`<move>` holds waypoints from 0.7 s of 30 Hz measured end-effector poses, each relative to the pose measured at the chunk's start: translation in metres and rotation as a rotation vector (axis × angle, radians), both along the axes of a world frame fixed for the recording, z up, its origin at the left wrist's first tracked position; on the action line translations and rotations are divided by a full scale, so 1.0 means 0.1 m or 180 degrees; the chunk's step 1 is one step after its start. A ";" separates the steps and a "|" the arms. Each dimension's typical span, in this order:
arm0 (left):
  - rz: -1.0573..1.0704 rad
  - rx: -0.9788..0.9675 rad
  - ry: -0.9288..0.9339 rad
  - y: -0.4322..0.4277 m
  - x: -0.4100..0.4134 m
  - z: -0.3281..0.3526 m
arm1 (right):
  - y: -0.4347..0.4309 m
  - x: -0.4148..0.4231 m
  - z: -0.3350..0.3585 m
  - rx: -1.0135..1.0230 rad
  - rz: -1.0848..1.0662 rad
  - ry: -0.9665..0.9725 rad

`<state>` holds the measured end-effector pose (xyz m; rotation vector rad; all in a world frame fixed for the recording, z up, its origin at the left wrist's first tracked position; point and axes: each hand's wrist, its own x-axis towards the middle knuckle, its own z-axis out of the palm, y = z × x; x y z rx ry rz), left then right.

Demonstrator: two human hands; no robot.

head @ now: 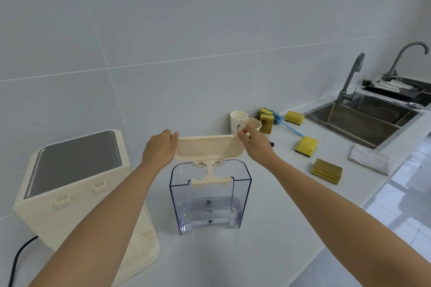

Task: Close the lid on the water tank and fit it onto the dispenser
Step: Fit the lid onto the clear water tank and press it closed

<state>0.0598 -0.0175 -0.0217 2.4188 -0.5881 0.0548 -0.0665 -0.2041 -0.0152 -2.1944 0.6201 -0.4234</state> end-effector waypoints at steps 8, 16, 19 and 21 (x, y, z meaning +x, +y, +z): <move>-0.0113 -0.0305 -0.0061 0.19 -0.29 -0.09 | 0.09 -0.26 -0.15 0.0075 -0.0010 -0.0192; -0.0180 -0.0199 -0.0171 0.32 -0.46 -0.28 | 0.23 -0.47 -0.29 -0.0011 0.0077 -0.0096; -0.0176 -0.0040 -0.0231 0.35 -0.52 -0.34 | 0.24 -0.54 -0.36 -0.0142 0.0141 0.0028; -0.0188 0.0021 -0.0276 0.37 -0.54 -0.37 | 0.24 -0.57 -0.41 -0.0258 0.0193 0.0122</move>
